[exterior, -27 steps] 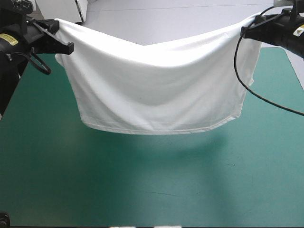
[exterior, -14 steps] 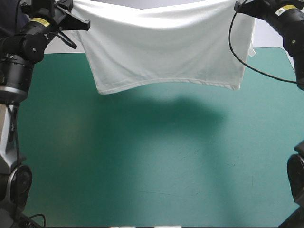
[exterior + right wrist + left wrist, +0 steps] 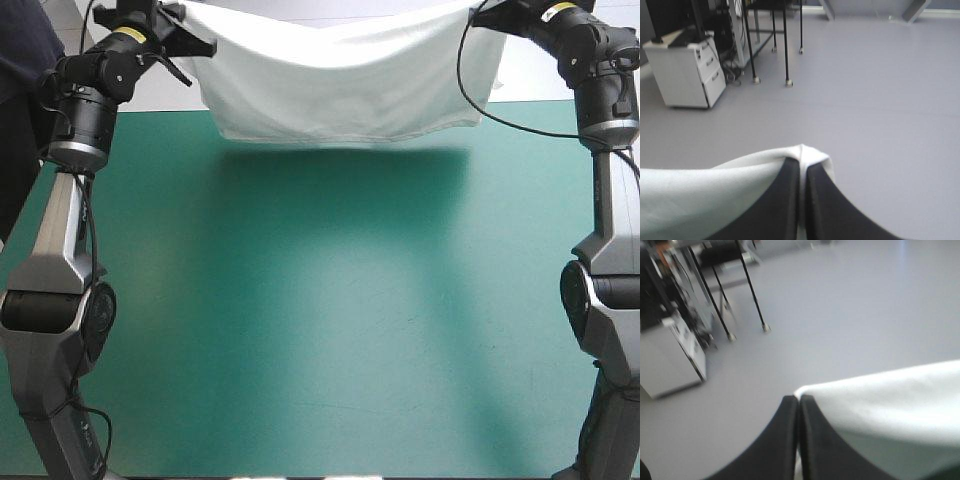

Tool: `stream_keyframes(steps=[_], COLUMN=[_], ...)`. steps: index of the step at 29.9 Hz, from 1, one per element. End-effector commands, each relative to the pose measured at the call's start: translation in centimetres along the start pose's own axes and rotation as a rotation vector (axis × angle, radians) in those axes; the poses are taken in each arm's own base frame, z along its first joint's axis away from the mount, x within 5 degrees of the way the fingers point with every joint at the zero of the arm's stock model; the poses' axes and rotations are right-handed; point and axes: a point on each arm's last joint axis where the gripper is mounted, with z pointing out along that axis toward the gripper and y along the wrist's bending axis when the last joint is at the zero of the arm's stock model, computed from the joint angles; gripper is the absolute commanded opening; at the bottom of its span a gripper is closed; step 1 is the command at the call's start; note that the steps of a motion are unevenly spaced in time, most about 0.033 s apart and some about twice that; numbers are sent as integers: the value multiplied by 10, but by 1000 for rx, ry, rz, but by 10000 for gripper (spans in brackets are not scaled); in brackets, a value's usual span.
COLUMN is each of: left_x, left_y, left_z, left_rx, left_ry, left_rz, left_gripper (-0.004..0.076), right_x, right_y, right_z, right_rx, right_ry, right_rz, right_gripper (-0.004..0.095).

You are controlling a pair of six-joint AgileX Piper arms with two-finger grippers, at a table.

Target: Fold the cloth

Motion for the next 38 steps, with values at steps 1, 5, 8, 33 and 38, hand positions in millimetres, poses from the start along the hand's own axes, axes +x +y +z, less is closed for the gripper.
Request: stream_keyframes(steps=[1,5,8,33,38], left_x=[1,30,42,187,202], left_y=[-8,-17,-21,-67,-71], left_z=[-10,-4,-9,-115,-140], left_rx=[92,173,213,409,391], left_ry=[114,351,496,1184,1209], left_rz=[-45,-119,-118,-174,-150], left_gripper=[-22,-22,-22,-22,-22], right_x=[-5,41,69,206,223], right_y=[-2,-1,2,18,22], right_z=[-13,1,1,-125,-151], right_rx=[8,-37,-68,-96,-84], right_ry=[10,268,440,1106,1134], right_rz=[-22,0,13,30,16], right_gripper=[-17,-17,-17,-17,-17])
